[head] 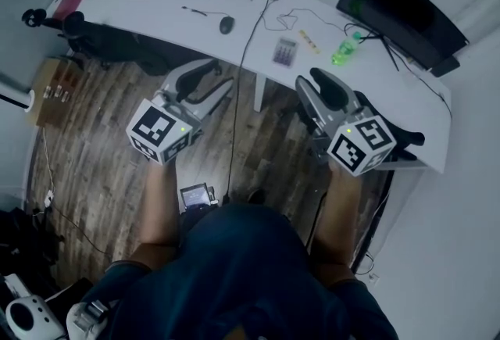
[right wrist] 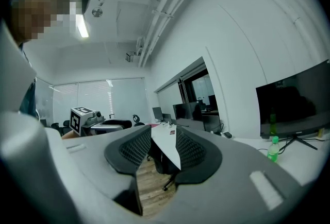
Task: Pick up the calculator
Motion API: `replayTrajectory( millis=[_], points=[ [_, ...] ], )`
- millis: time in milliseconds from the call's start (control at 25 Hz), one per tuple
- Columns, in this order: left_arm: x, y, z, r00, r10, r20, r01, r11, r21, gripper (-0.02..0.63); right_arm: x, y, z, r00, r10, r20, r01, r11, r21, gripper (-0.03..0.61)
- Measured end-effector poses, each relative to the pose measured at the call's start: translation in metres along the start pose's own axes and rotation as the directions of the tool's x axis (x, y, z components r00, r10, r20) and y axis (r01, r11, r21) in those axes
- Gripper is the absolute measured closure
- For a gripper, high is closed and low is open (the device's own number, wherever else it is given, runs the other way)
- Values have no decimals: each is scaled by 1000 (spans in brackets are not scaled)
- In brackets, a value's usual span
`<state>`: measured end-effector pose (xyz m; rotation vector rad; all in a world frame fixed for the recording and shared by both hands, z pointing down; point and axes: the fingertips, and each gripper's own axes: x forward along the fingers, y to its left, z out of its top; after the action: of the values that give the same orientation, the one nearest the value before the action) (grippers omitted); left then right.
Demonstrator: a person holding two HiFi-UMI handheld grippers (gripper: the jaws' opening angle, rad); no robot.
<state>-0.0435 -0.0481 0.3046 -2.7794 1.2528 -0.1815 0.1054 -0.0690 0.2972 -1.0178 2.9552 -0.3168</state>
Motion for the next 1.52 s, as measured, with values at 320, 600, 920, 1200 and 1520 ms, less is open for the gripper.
replayTrajectory(
  millis=[320,600,920,1200,1520],
  points=[
    [43,-15,4,1000,-17,-6,17,999,39,437,-18,-41,5,1000,0,13,0,1000,3,420],
    [72,-14,1,997,-73,-19,73,997,30,437,-22,-65,3,999,-51,10,50,998,31,420],
    [114,16,-3,985,-173,17,173,985,12,437,-13,-91,5,985,-173,13,172,985,33,420],
    [161,49,3,959,-279,50,279,960,7,439,9,-118,32,962,-273,25,273,962,18,420],
    [195,79,-5,935,-352,48,353,936,3,439,27,-141,24,934,-358,14,357,933,53,420]
  ],
)
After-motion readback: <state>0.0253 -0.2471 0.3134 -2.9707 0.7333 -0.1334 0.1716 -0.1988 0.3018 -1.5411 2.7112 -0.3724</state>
